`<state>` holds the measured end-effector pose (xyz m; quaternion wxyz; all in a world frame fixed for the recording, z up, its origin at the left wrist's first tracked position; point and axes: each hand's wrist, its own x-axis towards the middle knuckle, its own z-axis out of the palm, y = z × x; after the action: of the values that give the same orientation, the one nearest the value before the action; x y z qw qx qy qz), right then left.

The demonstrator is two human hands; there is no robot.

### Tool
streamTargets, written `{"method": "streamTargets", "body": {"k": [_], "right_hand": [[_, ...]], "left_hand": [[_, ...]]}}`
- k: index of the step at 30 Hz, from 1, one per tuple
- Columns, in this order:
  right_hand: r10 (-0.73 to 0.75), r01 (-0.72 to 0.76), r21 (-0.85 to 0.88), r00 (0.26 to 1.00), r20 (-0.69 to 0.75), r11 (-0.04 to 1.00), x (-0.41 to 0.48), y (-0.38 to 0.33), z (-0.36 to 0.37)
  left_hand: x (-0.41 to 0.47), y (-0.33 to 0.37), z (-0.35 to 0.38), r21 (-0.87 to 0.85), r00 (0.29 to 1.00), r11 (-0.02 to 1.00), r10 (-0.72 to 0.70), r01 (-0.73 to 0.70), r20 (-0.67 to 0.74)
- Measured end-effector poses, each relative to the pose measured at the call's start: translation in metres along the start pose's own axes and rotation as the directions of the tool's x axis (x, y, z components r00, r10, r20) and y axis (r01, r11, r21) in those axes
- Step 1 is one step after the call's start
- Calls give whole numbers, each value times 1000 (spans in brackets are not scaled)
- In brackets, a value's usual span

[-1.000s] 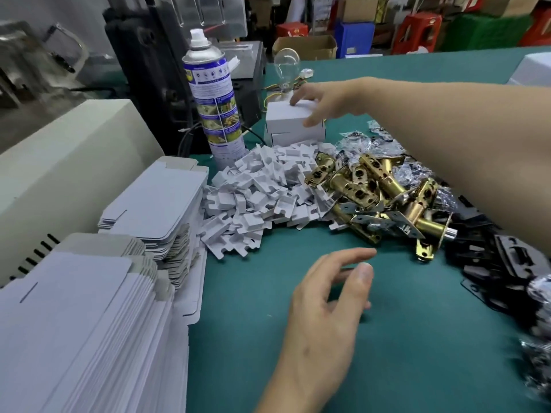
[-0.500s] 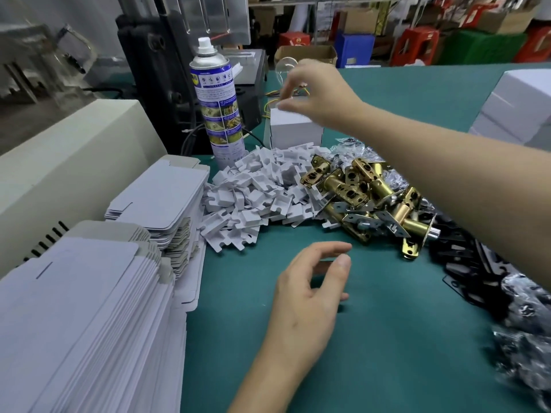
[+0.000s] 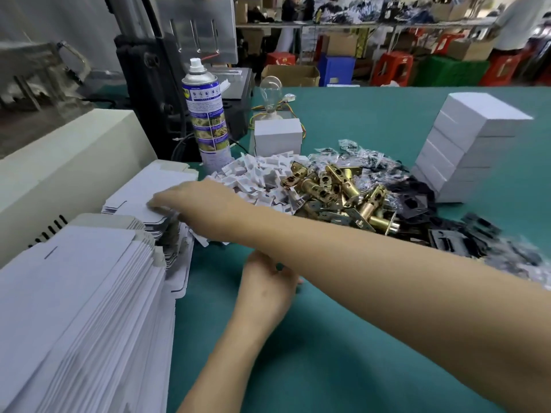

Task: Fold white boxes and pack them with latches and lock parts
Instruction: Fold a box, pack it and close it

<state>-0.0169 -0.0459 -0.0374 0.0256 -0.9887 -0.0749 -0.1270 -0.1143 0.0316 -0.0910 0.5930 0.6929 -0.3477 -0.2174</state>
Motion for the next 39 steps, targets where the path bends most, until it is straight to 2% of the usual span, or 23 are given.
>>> {"method": "streamTargets", "body": {"k": [4,10,16,17,20,22,24,26,29,31,34,36,39], "right_hand": [[19,-26,-62,993,-113,998,-1,-5,2],[-62,38,-117,976,-207,992,-6,3,3],[-116,134,8,882,-457,991,-12,0,8],[-108,124,5,885,-453,992,-12,-1,8],[-81,75,-30,951,-298,997,-14,1,5],[-80,76,-25,967,-244,997,-15,4,2],[-78,76,-16,965,-250,997,-17,3,-2],[-62,69,10,945,-320,998,-22,1,-6],[44,24,115,829,-557,993,-29,-3,-12],[139,-24,182,745,-652,983,-32,-1,-20],[254,-55,303,699,-669,951,-42,3,-41],[378,-29,458,611,-695,888,-51,4,-59],[587,73,681,445,-676,729,-80,5,-86]], "left_hand": [[3,-3,-1,-13,999,999,-35,35,12],[6,-15,-1,-34,997,997,-74,74,9],[7,-16,0,-43,996,995,-87,87,14],[7,-16,0,-46,996,995,-89,90,17],[7,-17,1,-39,995,995,-94,94,21],[7,-17,1,-53,996,995,-89,89,12],[7,-18,1,-62,997,995,-74,75,13],[6,-18,2,-38,998,998,-57,59,36],[4,-14,2,12,999,999,-32,31,36],[5,-12,-1,43,1000,999,-29,29,1],[4,-8,-4,66,999,998,-10,13,-43],[3,-7,-4,40,997,999,5,-2,-73],[3,-7,-5,24,991,1000,18,-15,-132]]}}
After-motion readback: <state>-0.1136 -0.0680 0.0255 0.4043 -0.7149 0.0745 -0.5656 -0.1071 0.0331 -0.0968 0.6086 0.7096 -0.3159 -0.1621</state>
